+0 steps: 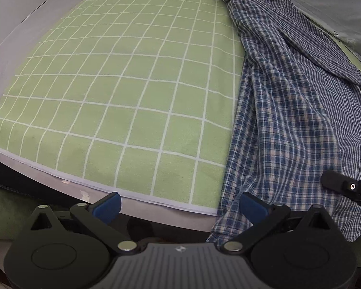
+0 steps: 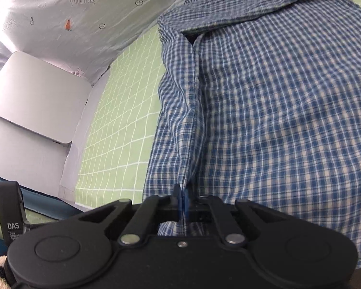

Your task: Fold clothes

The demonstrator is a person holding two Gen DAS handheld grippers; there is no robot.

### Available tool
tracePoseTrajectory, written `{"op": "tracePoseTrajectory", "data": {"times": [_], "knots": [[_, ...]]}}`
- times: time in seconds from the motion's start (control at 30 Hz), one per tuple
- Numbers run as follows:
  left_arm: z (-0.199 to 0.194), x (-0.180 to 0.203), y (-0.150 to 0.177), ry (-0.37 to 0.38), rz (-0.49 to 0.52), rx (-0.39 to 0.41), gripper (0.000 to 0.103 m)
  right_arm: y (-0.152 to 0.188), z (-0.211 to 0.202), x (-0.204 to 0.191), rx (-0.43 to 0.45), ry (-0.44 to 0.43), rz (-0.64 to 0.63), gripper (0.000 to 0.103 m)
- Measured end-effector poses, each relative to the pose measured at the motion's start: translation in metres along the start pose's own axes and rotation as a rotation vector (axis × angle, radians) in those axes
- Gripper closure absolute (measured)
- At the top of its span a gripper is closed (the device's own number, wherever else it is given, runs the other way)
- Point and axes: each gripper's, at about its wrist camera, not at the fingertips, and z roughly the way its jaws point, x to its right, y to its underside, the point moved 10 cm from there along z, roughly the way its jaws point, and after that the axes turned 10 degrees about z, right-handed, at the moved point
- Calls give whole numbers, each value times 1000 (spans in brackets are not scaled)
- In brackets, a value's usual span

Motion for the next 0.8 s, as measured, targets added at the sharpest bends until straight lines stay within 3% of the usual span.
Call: {"op": "tracePoseTrajectory", "data": {"times": [0.1,0.23,0.3,0.37,0.4,0.6,0.67,0.8], "knots": [[1,7,2,-3,25,-12,0,-9,-19,0,49,7,-8,100],[9,16,4,-9,63,-44,0,-3,-4,28,-11,194,-29,97],[9,18,1,-19,84,-44,0,-4,-5,30,-10,214,-31,91],[9,18,-3,-19,85,-39,0,-9,-10,31,8,220,-38,68],[9,17,-6,-17,80,-37,0,-15,-13,32,27,222,-36,63],[10,15,-33,-9,64,-16,0,-49,-19,49,106,272,41,54],[10,16,-45,-5,66,-3,0,-61,-21,56,129,296,66,41],[11,18,-77,-2,66,31,0,-91,-28,64,195,324,95,27]]}}
